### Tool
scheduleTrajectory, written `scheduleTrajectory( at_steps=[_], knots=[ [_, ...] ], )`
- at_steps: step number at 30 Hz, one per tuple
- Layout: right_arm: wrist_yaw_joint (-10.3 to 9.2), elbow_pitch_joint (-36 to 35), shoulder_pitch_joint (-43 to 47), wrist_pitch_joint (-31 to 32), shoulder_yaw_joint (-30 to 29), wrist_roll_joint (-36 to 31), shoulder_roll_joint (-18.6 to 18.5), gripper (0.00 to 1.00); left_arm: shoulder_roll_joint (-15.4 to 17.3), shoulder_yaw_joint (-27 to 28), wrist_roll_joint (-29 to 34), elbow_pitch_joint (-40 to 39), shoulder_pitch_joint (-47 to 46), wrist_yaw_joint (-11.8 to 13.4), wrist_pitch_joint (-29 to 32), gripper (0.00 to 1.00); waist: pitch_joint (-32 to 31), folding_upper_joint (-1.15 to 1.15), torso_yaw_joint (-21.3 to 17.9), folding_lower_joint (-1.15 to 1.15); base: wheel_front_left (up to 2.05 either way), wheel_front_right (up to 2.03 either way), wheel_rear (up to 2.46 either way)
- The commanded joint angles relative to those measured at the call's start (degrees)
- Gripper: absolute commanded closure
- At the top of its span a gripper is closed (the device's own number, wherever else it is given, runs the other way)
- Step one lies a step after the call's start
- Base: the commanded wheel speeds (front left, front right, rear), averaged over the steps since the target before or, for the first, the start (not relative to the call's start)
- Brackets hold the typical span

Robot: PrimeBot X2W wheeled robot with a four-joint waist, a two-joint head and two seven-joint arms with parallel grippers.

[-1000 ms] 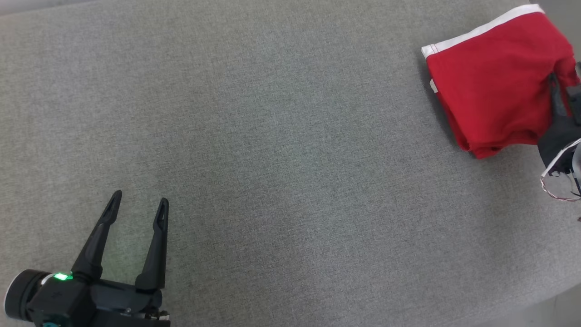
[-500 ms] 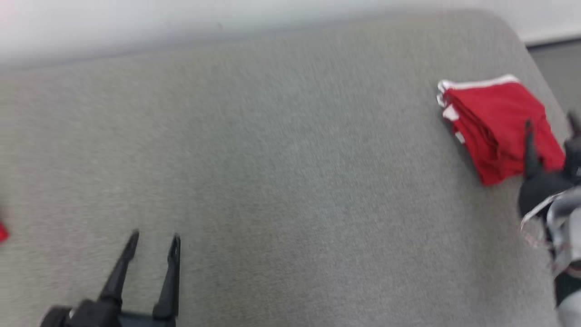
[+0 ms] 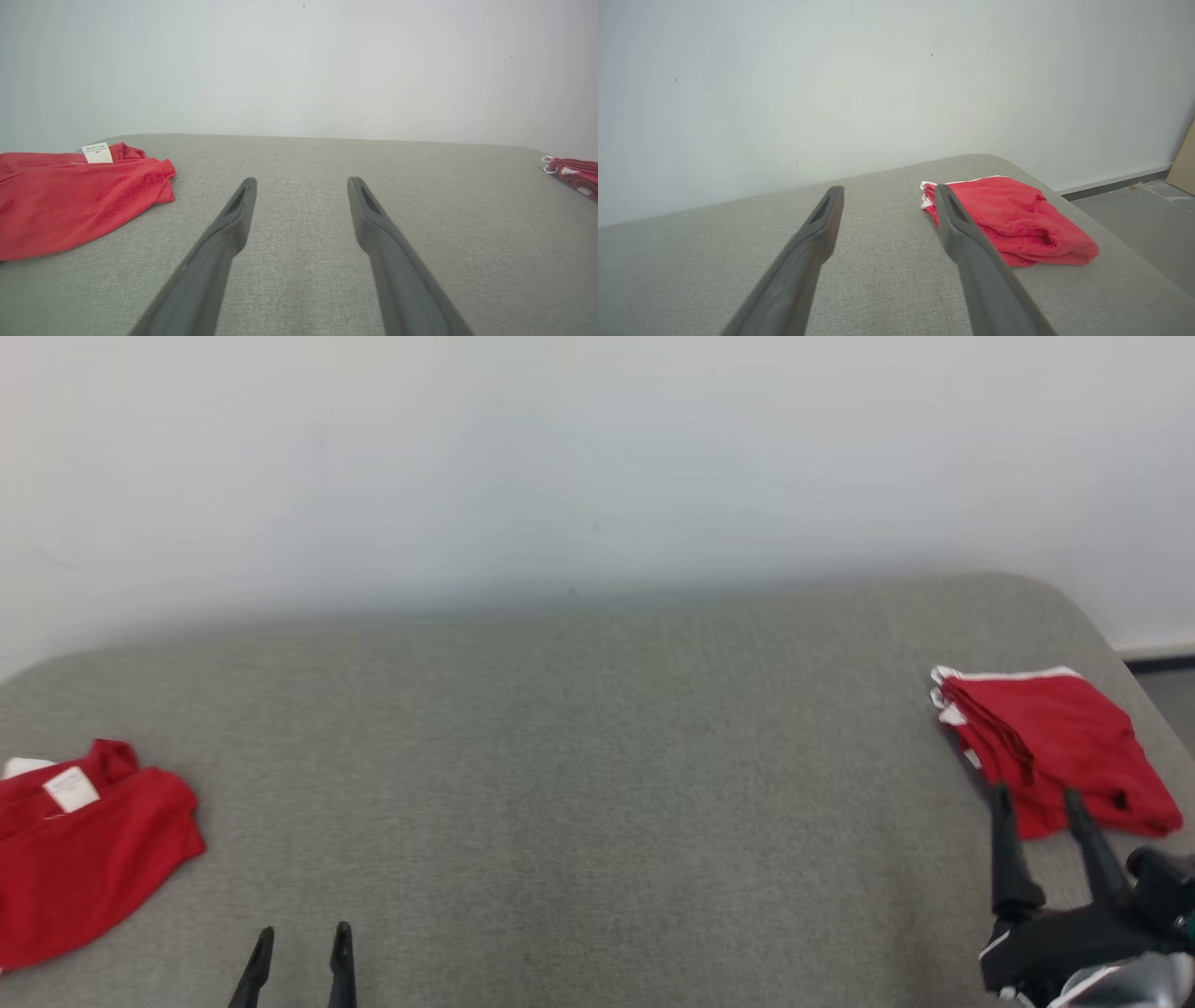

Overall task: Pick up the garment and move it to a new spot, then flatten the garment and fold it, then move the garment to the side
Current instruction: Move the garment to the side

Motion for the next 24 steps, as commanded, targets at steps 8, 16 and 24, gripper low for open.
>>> scheduleTrajectory(
  at_steps=[8, 16, 24],
  knots=[
    [-0.12, -6.4, 8.1, 3.1, 1.8, 2.6, 4.5, 0.0, -3.4, 6.2, 1.5, 2.0, 2.5, -2.7, -0.3, 0.0, -6.6, 0.01, 4.9, 0.02, 0.0, 0.0, 0.0],
    [-0.12, -3.6, 11.1, 2.0, 1.9, 0.7, 5.4, 0.0, -5.4, 10.6, 3.1, 4.2, 4.3, -6.4, -0.3, 0.0, -7.1, 0.01, 5.0, 0.02, 0.0, 0.0, 0.0],
    [-0.12, -1.4, 11.7, 1.6, 1.9, 0.9, 5.6, 0.0, -6.5, 12.5, 4.3, 7.0, 4.3, -7.6, -0.3, 0.0, -7.3, 0.01, 4.7, 0.02, 0.0, 0.0, 0.0]
  ],
)
